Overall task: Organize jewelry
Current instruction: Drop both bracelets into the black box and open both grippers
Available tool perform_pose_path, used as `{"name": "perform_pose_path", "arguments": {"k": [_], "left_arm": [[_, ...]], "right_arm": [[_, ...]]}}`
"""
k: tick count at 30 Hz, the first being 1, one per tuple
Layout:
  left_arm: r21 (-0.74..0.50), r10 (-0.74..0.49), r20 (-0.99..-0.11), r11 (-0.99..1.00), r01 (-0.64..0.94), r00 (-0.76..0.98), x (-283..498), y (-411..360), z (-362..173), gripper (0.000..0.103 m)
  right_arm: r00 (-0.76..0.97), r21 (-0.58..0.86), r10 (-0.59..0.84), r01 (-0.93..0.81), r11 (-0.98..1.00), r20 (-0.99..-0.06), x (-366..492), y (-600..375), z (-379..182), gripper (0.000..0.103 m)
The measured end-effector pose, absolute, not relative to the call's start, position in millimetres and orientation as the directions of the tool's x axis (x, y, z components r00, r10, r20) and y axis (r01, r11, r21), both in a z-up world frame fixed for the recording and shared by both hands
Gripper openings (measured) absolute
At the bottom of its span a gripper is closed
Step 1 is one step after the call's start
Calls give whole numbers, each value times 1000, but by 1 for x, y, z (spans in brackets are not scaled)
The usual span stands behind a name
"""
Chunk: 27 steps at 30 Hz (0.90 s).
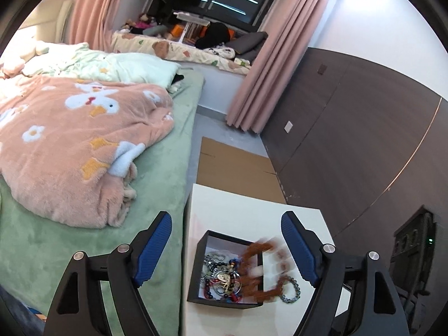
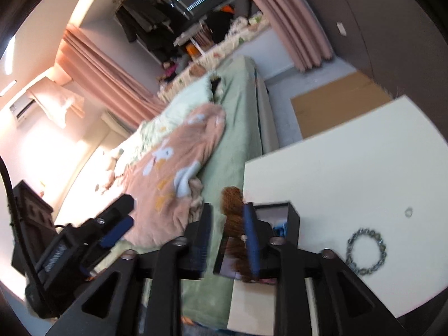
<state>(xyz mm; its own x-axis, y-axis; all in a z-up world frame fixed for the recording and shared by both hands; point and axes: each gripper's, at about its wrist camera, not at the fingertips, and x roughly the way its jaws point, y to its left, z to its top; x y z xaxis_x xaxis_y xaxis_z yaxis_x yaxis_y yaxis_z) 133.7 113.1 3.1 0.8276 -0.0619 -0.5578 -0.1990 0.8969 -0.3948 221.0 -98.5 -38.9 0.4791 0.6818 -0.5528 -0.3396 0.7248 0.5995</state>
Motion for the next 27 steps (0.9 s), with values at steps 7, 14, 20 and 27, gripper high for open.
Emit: {"name": "perform_pose_path", "arguments": {"k": [7,14,20,27], "left_arm": [[-378,-65,-533,910,-169,844,130,106,5,81],[-353,-127,-534,932,-84,836,139,77,4,81],[-369,-218,-564,929,-7,797,153,49,-4,81],[-330,-265,-620,942,61,739,170,13,-23,81]], "right_arm": [[508,623,663,-279,730,-550,218,-132,-39,73],[535,576,596,-230,785,-599,217,-171,-38,73],[544,528,531,-179,830,-649,219,-204,-39,73],[545,494,463,-100,864,-699,224,-239,-50,73]]}}
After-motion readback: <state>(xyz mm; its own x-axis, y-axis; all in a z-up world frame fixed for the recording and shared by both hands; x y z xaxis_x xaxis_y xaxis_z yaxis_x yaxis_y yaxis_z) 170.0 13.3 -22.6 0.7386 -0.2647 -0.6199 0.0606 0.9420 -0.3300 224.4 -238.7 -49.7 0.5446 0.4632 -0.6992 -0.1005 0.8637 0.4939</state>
